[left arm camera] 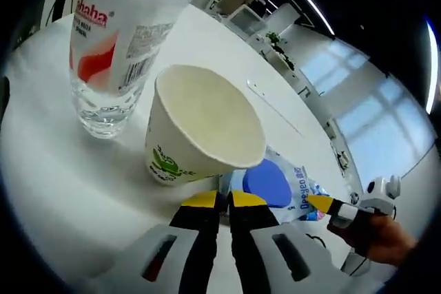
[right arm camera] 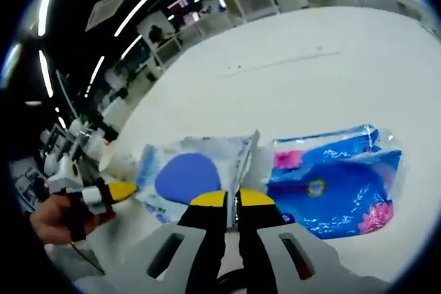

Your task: Arrange the tabletop items into an orderly group along one side of the table until the central work area is clear of visible clutter.

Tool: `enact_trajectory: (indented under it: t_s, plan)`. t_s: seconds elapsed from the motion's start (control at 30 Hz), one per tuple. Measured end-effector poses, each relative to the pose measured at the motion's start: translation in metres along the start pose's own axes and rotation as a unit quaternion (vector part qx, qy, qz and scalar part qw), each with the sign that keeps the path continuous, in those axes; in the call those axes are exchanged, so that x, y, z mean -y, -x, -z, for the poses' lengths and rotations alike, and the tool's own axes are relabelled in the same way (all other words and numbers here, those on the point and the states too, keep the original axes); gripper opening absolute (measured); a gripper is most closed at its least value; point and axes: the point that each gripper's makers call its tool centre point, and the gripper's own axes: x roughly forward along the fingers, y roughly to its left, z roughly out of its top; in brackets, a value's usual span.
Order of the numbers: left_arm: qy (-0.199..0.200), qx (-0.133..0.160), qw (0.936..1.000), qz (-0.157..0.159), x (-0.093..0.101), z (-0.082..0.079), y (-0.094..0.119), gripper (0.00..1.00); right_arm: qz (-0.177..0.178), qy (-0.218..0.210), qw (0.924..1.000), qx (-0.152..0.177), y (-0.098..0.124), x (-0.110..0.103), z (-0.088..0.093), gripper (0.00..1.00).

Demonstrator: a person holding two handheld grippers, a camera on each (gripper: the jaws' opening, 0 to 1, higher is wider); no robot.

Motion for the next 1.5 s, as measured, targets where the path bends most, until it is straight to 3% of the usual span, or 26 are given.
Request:
enact_trajectory:
  t_s: [0.4,0.53,0.63,0.83,1.5]
  plan:
    - [-0.013,0.001,0.9999,-0.002,-0.005,0.0,0.009,0.04,0.013,0.024,0.9996,-0.007,0.014,0.007,0.005,0.07]
    - [-0.015,-0.004,0.9999,-0.003,-0.006,0.004,0.01,0.0,0.018,0.011,0.9998,-0.005,0.016,0.009,0.008,0.0]
    - [-0.004,0.001,0.9999,-0.01,-0.006,0.004,0.009,0.0,0.02,-0.006,0.9998,-0.002,0.014,0.011,0.007,0.0]
    - [0.006,0.009,0.9998,-0.016,-0.008,-0.001,0.012,0.0,0.023,-0.001,0.9997,-0.003,0.012,0.009,0.007,0.0]
    - [-0.043,-0.003,0.999,-0.012,-0.013,0.021,0.054,0.09,0.021,0.01,0.9997,0.009,0.03,0.001,0.012,0.07]
